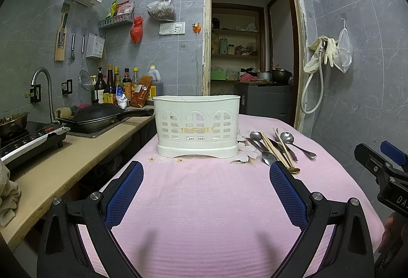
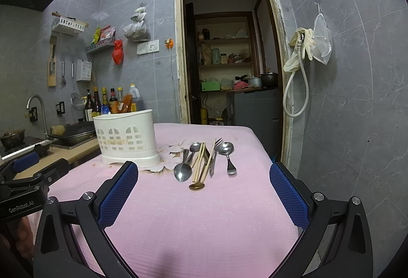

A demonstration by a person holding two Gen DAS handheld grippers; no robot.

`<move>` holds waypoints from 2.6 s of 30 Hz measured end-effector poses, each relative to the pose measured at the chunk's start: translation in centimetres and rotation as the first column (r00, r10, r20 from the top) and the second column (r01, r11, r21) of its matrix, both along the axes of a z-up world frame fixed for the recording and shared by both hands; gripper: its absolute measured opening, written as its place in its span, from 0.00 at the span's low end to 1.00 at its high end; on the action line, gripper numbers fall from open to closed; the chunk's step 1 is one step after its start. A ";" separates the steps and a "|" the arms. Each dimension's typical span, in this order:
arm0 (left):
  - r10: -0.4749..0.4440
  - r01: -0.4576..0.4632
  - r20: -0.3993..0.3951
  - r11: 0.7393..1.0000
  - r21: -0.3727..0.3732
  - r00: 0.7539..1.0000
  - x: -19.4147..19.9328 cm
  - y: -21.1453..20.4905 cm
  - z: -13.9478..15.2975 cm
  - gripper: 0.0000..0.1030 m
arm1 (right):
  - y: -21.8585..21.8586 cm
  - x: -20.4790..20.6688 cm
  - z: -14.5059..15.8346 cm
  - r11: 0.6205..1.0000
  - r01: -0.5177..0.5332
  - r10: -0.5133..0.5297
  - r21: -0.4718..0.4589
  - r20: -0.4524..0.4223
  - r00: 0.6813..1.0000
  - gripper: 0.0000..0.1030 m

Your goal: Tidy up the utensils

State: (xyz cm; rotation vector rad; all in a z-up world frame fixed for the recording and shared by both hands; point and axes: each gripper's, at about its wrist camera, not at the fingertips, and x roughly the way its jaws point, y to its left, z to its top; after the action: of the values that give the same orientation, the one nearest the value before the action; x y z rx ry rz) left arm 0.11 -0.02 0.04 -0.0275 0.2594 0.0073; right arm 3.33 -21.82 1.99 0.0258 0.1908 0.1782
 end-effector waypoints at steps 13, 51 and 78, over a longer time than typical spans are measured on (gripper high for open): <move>0.000 0.000 -0.001 1.000 0.000 1.000 0.0 0.0 0.0 0.94 | 0.3 0.0 -0.1 1.000 -0.001 0.001 0.000 -0.002 1.000 1.00; 0.029 -0.029 0.022 0.999 -0.026 0.999 0.2 0.0 -0.6 0.94 | 2.3 -0.4 -1.1 0.996 0.076 -0.077 -0.053 -0.023 0.997 1.00; -0.022 0.023 -0.056 1.000 0.020 0.998 8.2 -2.3 3.7 0.94 | 0.0 5.2 2.5 0.994 0.053 -0.054 -0.091 -0.008 0.999 1.00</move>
State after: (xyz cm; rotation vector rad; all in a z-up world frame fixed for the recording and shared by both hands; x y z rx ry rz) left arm 8.30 -2.36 3.75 -0.0040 0.3150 -0.0113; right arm 8.57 -21.77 4.51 -0.0586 0.2082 0.1160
